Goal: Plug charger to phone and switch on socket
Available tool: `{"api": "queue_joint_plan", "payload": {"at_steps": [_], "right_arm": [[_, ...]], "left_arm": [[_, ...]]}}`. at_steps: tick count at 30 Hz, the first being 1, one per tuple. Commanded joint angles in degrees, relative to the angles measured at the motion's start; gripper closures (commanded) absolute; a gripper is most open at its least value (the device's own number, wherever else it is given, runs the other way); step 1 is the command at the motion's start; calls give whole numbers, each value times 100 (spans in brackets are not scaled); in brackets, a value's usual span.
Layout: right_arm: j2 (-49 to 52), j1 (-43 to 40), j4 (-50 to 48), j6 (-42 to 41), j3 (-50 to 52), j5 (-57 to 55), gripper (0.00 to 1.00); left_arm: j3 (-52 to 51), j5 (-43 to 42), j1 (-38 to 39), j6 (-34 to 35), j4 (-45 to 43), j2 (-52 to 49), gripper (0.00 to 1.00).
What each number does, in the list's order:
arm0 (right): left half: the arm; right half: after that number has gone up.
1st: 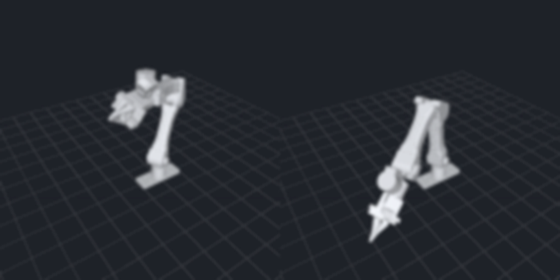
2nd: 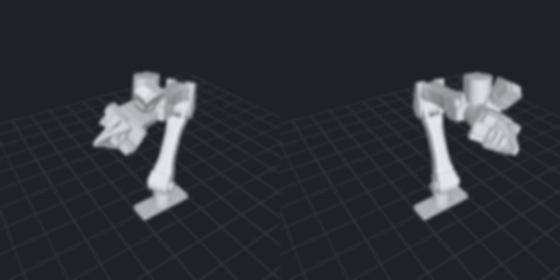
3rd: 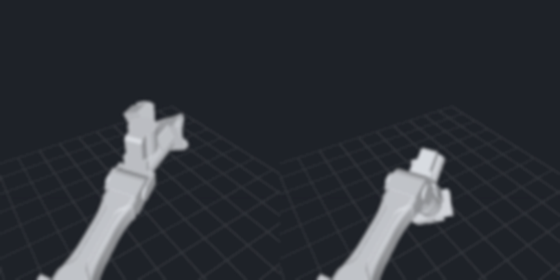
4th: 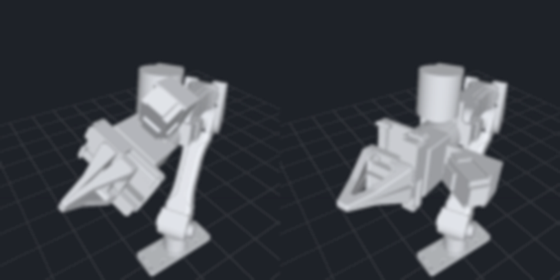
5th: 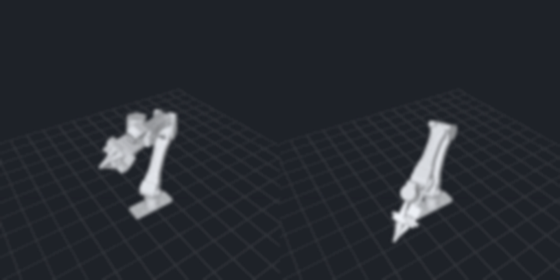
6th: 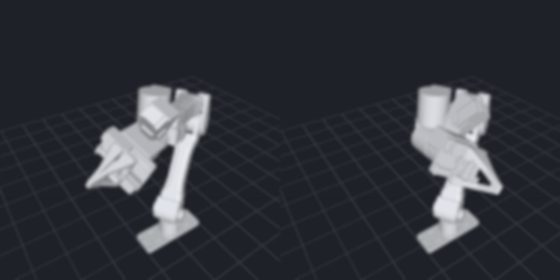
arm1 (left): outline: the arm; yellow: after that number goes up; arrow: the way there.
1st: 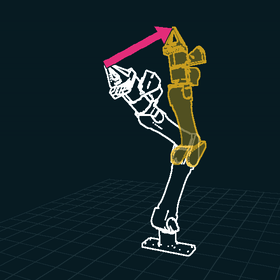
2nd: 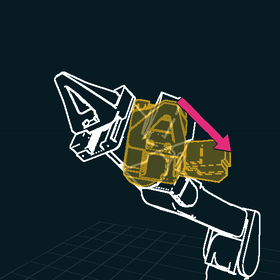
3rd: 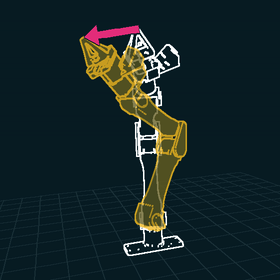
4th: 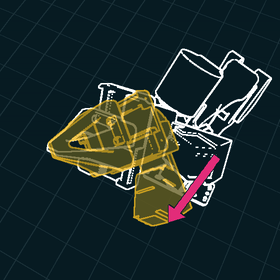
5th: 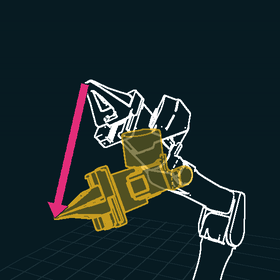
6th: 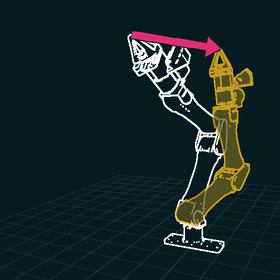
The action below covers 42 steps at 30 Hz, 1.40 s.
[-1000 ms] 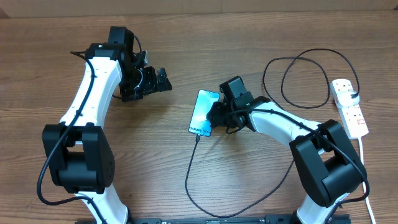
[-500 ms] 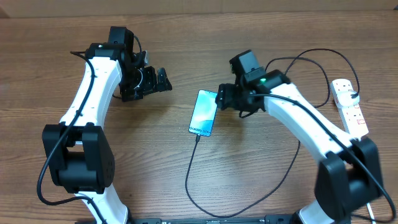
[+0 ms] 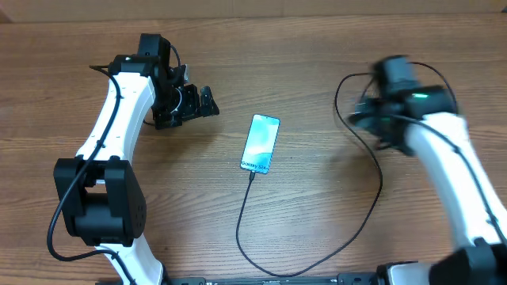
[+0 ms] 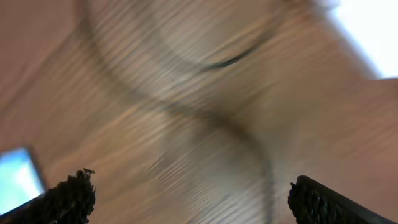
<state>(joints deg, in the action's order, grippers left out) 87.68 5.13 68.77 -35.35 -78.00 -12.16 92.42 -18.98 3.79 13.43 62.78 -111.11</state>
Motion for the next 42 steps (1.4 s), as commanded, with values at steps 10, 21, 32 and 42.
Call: {"api": "queue_joint_plan", "payload": {"at_steps": [10, 21, 32, 42], "right_arm": [[20, -3163, -214, 909, -17, 466, 0], [79, -3674, -756, 1021, 4, 61, 22], [597, -3705, -1731, 2221, 4, -98, 96], [1554, -3976, -2100, 2599, 4, -81, 96]], "left_arm": [[72, 37, 35, 52, 13, 168, 0], [72, 37, 35, 52, 11, 168, 0], [72, 37, 35, 52, 11, 168, 0], [72, 37, 35, 52, 11, 168, 0]]}}
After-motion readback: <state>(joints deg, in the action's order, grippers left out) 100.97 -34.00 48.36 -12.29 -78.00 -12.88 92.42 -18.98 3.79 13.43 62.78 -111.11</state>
